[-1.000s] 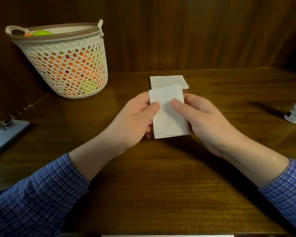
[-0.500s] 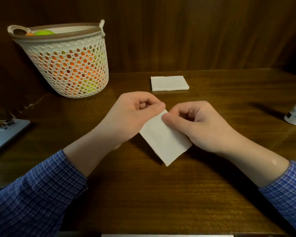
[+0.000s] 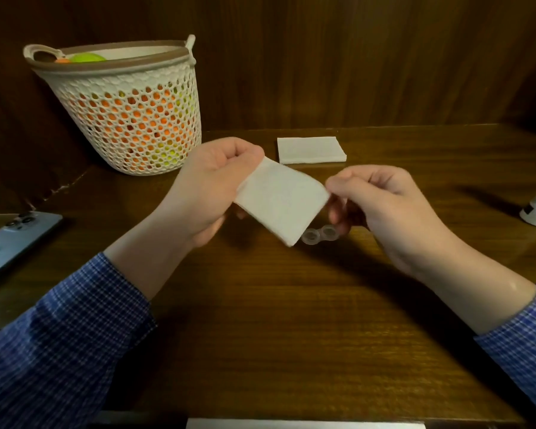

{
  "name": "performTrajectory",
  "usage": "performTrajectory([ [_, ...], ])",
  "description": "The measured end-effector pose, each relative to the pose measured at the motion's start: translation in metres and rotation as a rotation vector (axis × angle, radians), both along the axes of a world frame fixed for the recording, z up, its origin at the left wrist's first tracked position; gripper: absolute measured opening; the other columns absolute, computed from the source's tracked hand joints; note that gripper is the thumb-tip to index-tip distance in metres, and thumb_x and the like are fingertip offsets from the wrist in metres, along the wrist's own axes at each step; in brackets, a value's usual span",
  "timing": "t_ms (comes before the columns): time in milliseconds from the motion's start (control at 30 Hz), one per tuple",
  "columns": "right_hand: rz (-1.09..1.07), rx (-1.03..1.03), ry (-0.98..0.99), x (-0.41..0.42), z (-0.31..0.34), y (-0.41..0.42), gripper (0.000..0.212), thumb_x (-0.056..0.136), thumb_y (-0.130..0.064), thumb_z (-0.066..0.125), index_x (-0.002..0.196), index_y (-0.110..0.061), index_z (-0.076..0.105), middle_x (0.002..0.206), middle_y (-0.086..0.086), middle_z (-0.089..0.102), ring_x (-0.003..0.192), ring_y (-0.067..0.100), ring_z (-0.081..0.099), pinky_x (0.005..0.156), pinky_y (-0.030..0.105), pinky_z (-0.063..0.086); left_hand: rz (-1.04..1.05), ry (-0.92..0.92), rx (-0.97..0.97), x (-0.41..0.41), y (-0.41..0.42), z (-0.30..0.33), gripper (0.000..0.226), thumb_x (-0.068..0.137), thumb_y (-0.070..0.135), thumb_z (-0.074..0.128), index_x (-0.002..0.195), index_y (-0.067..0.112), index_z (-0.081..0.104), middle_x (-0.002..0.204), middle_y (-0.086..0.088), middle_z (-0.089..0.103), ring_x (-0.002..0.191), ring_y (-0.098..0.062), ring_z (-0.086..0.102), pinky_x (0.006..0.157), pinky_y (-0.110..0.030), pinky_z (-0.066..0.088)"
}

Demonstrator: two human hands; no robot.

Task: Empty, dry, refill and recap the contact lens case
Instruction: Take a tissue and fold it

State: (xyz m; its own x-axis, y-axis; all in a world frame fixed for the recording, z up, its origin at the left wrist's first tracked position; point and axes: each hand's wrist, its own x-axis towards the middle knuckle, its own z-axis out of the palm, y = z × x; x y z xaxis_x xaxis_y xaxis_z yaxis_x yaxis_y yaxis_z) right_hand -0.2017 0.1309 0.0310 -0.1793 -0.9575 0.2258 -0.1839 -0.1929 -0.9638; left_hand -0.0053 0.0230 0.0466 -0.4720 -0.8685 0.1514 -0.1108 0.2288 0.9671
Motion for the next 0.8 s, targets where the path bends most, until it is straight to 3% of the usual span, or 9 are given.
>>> performTrajectory([
  [100, 0.048, -0.072, -0.079, -0.003, 0.003, 0.002, 0.025, 0.103, 0.0, 0.049, 0.1, -0.012, 0.07, 0.072, 0.004, 0.069, 0.062, 0.021, 0.062, 0.054, 0.03, 0.053, -0.192, -0.006, 0.206, -0.004, 0.008, -0.003, 0.03, 0.105, 0.031, 0.053, 0.084, 0.027, 0.074, 0.086, -0.001, 0.072, 0.082, -0.018, 0.07, 0.071, -0.037, 0.045],
  [200, 0.338, -0.118, -0.001, -0.005, 0.003, 0.005, 0.039, 0.1, 0.013, 0.047, 0.126, -0.013, 0.059, 0.097, 0.023, 0.073, 0.087, 0.047, 0.067, 0.066, 0.045, 0.058, -0.382, -0.004, 0.334, -0.006, 0.013, -0.007, 0.025, 0.101, 0.035, 0.057, 0.085, 0.026, 0.075, 0.087, -0.004, 0.072, 0.077, -0.016, 0.07, 0.065, -0.032, 0.048],
  [267, 0.443, -0.144, 0.091, -0.006, 0.003, 0.006, 0.039, 0.099, 0.014, 0.05, 0.128, -0.011, 0.059, 0.106, 0.028, 0.071, 0.1, 0.047, 0.067, 0.071, 0.035, 0.062, -0.45, 0.014, 0.418, -0.006, 0.014, -0.008, 0.019, 0.093, 0.039, 0.064, 0.086, 0.025, 0.075, 0.089, -0.004, 0.073, 0.078, -0.015, 0.073, 0.064, -0.029, 0.054],
  [333, 0.461, -0.163, 0.074, -0.008, 0.005, 0.006, 0.032, 0.098, 0.007, 0.054, 0.124, -0.01, 0.063, 0.107, 0.029, 0.071, 0.1, 0.052, 0.066, 0.076, 0.037, 0.062, -0.468, 0.01, 0.443, -0.005, 0.013, -0.007, 0.02, 0.087, 0.041, 0.065, 0.085, 0.023, 0.074, 0.087, -0.002, 0.073, 0.074, -0.013, 0.073, 0.062, -0.025, 0.054],
  [400, 0.434, -0.127, -0.018, -0.01, 0.007, 0.006, 0.026, 0.097, -0.004, 0.057, 0.116, -0.013, 0.072, 0.102, 0.022, 0.075, 0.093, 0.044, 0.071, 0.075, 0.035, 0.062, -0.463, -0.005, 0.407, -0.005, 0.013, -0.006, 0.022, 0.087, 0.042, 0.062, 0.079, 0.024, 0.073, 0.08, 0.001, 0.073, 0.068, -0.009, 0.072, 0.055, -0.021, 0.053],
  [500, 0.396, -0.085, -0.052, -0.01, 0.007, 0.006, 0.021, 0.096, -0.013, 0.062, 0.107, -0.017, 0.079, 0.09, 0.002, 0.078, 0.081, 0.012, 0.073, 0.066, 0.02, 0.057, -0.408, -0.051, 0.316, -0.005, 0.011, -0.006, 0.024, 0.09, 0.044, 0.06, 0.082, 0.026, 0.074, 0.087, -0.003, 0.074, 0.076, -0.013, 0.072, 0.061, -0.025, 0.051],
  [600, 0.357, -0.095, 0.038, -0.007, 0.003, 0.005, 0.022, 0.087, -0.011, 0.073, 0.109, -0.007, 0.076, 0.09, 0.009, 0.076, 0.086, 0.014, 0.073, 0.067, 0.018, 0.055, -0.349, -0.081, 0.277, -0.006, 0.01, -0.007, 0.023, 0.098, 0.039, 0.058, 0.09, 0.025, 0.074, 0.096, -0.008, 0.071, 0.088, -0.024, 0.067, 0.069, -0.033, 0.045],
  [800, 0.282, -0.097, 0.056, -0.006, 0.004, 0.008, 0.025, 0.08, -0.009, 0.077, 0.105, -0.012, 0.077, 0.086, -0.001, 0.078, 0.08, 0.012, 0.074, 0.064, 0.017, 0.056, -0.259, -0.141, 0.328, -0.009, 0.012, -0.007, 0.019, 0.101, 0.038, 0.059, 0.104, 0.024, 0.072, 0.099, -0.002, 0.077, 0.09, -0.018, 0.072, 0.076, -0.036, 0.046],
])
